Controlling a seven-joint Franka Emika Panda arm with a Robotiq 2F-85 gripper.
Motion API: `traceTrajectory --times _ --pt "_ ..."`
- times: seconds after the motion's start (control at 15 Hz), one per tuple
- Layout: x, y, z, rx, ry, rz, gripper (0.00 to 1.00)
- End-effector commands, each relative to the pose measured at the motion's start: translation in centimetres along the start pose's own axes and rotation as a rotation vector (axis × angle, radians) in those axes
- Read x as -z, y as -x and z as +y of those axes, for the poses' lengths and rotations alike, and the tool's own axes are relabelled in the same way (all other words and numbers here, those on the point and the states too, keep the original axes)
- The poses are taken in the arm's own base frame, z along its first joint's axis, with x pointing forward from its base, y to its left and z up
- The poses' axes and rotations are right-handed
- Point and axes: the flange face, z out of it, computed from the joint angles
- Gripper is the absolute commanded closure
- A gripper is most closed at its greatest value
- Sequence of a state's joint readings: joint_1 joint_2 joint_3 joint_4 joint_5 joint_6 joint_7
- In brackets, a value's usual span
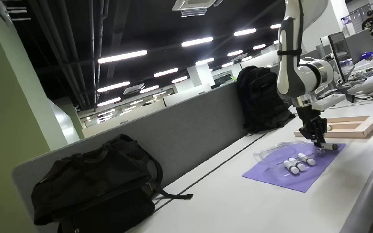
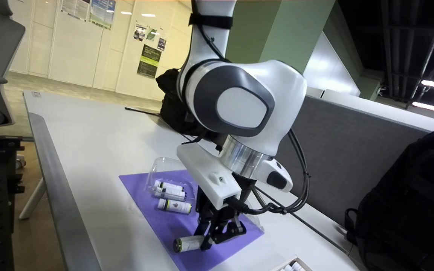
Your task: Take the bottle from the table and place it in the clear b
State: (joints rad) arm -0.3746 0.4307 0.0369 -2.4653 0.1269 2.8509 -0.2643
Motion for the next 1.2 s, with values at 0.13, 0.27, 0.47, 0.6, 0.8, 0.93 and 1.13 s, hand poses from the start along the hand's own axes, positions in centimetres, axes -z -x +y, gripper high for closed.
traceTrajectory --times 0.13,0.27,0.47,0.6,0.8,0.93,1.13 --pt "5.5 -0.9 0.5 -0.032 0.011 -0.091 0.93" --pt "8.1 -1.0 0.6 -0.020 0.082 -0.130 0.93" --pt "11.7 -1.8 -0.8 0.004 0.057 -0.039 0.93" --pt "13.0 -2.8 -2.6 -0.014 -0.009 0.066 0.93" --pt "13.1 -4.6 -6.8 -0.038 -0.134 0.127 0.93" --pt "12.2 -5.4 -9.7 -0.044 -0.225 0.105 0.93" --pt "10.2 -6.1 -12.5 -0.054 -0.295 0.052 0.93"
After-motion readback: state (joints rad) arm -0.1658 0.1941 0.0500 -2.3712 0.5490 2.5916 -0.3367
